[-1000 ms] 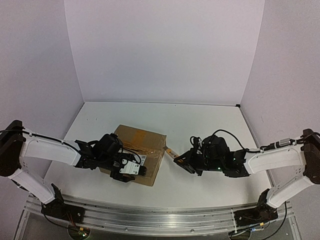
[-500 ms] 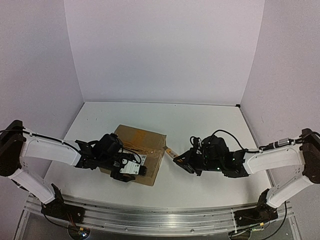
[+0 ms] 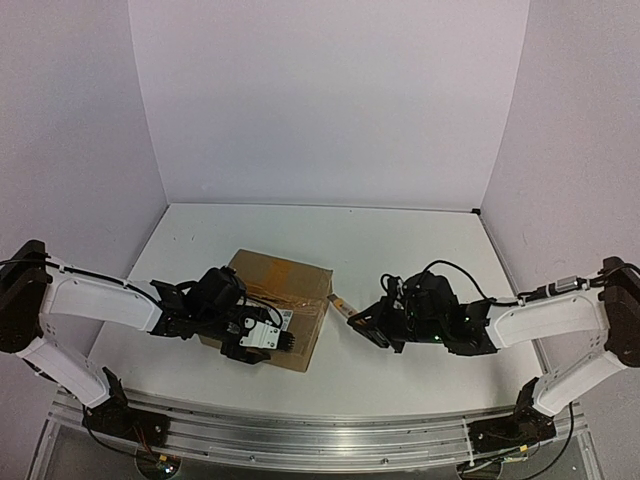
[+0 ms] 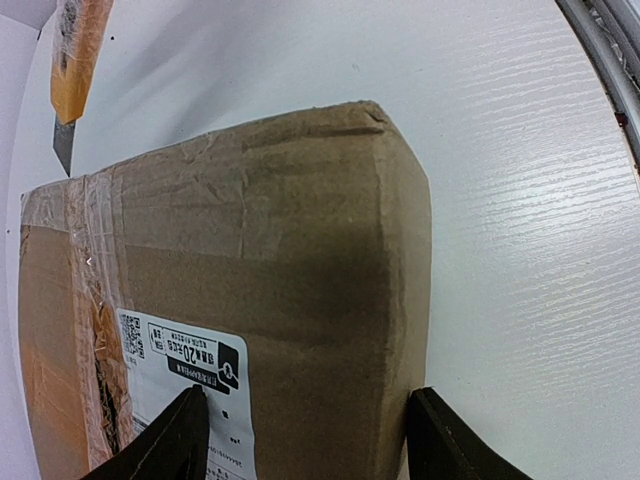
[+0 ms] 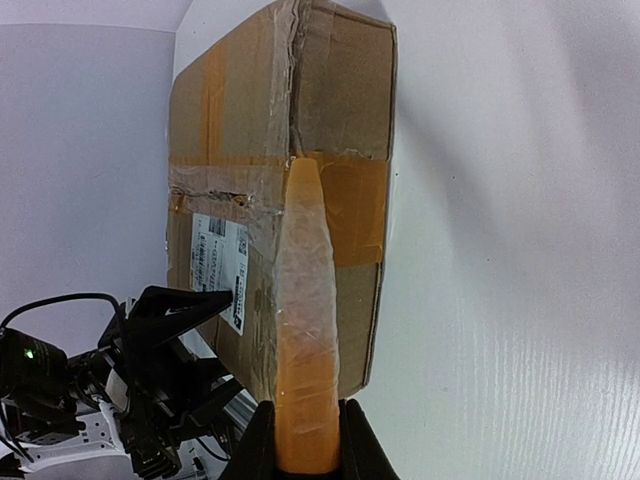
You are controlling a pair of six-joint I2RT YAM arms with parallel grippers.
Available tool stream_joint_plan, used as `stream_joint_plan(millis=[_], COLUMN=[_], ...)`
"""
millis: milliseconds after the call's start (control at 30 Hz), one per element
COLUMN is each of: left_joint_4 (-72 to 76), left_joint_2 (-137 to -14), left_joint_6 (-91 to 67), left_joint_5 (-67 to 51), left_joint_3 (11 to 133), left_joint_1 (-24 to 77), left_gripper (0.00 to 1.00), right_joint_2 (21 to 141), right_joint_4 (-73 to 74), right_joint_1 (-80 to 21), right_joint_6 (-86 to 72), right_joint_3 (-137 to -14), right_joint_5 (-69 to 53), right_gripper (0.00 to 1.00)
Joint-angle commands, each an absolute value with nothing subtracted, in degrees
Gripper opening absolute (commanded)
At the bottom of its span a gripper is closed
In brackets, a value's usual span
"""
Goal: Unpack the express box
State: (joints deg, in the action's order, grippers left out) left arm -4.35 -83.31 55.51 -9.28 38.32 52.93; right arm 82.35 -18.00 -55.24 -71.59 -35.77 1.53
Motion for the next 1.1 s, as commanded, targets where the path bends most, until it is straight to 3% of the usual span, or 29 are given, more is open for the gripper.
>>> stream_joint_plan(millis=[0,1067], left_joint_4=[-8.39,-7.18], left_joint_2=[-85.15,-88.83], left_joint_6=[54.23,51.10], left_joint_5=[-10.29,-10.19], left_joint_3=[36.68,38.41], left_joint_1=[52.91,52.89], left_gripper=[0.65,0.63], right_joint_2=[83.27,84.64], right_joint_4=[-19.90,-27.67], right_joint_1=[-54.97,-58.19], right_joint_6=[-71.75,-76.10], right_joint_3=[-37.63,-36.62], right_joint_5=[-1.17,-11.54], right_gripper=[0.00,0.00])
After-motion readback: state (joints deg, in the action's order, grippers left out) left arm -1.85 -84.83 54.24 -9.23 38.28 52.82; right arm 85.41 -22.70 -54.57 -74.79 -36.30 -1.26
